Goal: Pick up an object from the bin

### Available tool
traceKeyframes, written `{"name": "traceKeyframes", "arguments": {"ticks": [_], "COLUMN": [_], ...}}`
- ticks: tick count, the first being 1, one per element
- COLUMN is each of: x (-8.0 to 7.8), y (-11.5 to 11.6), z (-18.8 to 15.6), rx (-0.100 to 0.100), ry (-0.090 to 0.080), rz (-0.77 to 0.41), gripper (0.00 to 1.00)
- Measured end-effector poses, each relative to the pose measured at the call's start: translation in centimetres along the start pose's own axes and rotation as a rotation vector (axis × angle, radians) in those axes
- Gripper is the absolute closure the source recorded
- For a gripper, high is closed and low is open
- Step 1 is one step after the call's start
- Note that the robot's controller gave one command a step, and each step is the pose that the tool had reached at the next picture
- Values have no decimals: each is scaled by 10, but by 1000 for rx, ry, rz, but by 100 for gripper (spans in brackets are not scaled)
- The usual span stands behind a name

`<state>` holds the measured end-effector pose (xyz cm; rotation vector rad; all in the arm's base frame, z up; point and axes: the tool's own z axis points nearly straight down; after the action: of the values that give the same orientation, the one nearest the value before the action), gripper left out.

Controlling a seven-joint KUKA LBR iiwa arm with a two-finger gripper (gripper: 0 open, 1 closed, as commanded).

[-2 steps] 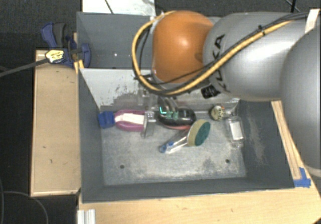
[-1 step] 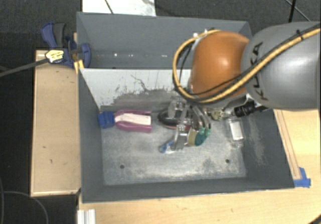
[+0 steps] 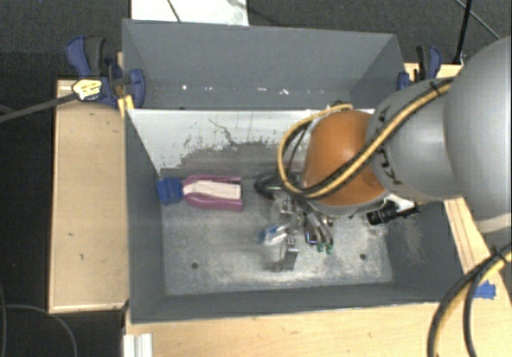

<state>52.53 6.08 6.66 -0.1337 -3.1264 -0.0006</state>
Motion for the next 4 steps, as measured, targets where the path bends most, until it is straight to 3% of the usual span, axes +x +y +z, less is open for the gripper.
{"name": "traceKeyframes", "arguments": {"ticks": [1, 2, 3, 4], "x": [-4, -3, -4, 20], "y": [0, 1, 0, 16], "z": [-4, -3, -4, -153], "rx": [-1, -1, -1, -4], "ry": [-12, -8, -11, -22], "rz": [9, 11, 17, 23], "gripper": [100, 0, 100, 100]}}
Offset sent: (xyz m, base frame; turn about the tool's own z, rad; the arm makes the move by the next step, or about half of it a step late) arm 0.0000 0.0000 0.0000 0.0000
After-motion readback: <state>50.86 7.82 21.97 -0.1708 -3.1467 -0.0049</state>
